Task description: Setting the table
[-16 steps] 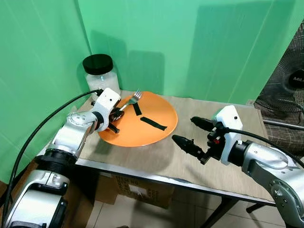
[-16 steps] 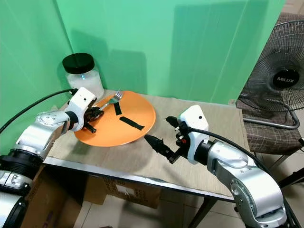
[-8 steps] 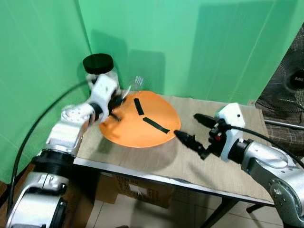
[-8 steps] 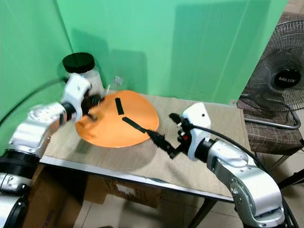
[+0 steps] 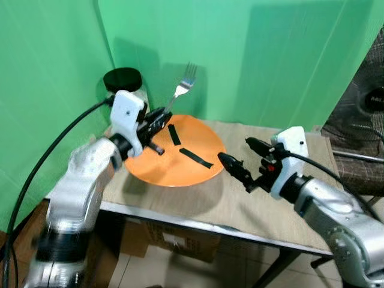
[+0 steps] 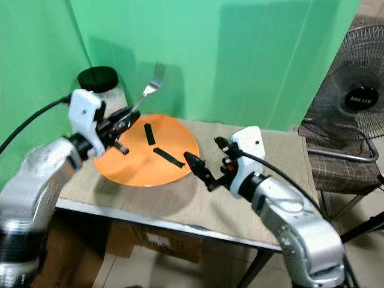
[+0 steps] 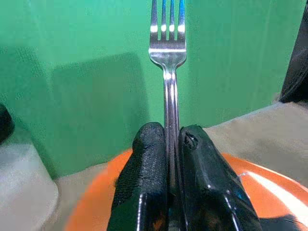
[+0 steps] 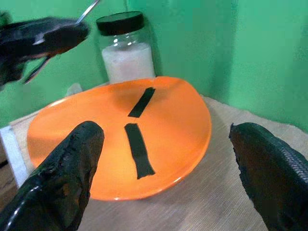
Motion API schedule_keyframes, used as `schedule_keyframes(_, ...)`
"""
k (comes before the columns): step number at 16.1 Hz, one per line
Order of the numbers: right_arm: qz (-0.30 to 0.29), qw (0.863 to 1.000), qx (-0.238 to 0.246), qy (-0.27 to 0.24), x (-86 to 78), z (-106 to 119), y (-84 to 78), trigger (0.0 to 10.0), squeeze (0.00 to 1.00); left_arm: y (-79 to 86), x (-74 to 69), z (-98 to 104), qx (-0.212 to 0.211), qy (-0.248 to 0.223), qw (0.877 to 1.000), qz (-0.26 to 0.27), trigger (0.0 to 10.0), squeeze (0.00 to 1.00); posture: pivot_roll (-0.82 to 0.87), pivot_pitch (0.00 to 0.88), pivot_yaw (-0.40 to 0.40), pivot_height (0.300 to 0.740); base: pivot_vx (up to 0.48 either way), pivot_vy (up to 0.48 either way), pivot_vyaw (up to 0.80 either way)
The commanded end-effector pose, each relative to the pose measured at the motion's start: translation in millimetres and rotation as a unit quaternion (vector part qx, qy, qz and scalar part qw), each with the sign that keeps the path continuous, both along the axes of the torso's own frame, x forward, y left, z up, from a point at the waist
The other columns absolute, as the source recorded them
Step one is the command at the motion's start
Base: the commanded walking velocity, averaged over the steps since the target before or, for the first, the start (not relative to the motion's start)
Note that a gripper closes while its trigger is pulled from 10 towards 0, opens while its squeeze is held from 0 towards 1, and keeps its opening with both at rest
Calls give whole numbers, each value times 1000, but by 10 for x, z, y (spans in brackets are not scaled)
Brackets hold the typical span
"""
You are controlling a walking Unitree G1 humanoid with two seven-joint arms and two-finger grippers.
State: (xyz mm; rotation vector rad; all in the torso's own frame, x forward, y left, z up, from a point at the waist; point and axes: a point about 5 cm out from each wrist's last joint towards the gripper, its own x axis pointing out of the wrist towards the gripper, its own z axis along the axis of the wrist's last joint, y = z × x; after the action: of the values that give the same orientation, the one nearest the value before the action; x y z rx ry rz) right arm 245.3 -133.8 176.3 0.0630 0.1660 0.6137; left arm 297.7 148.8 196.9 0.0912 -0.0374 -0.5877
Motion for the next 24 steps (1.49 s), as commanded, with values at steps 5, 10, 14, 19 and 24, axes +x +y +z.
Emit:
schedule_keyframes(5,-111,994,14,-14,-21,11,-75,10000,0,4,-354,70,-38,-4,997,70,0,0,-10,0,47,740,0,0,-160)
schedule_keyframes(10,-139,990,19,-9,-51,-34,-67,10000,0,68,-549,17,-50,22,987,152,0,0,11,0,40,740,0,0,-800)
schedule_keyframes(14,-147,989,17,-10,-39,-31,-70,10000,0,119,-581,-1,-55,37,979,195,0,0,5,0,43,740,0,0,-800)
schedule_keyframes(19,-151,988,16,-17,-26,-12,-89,10000,0,115,-565,36,-48,27,976,212,0,0,-8,0,45,740,0,0,-800)
schedule_keyframes(24,-142,990,13,-22,19,9,-100,10000,0,119,-576,43,-56,22,972,228,0,0,5,0,20,740,0,0,-800)
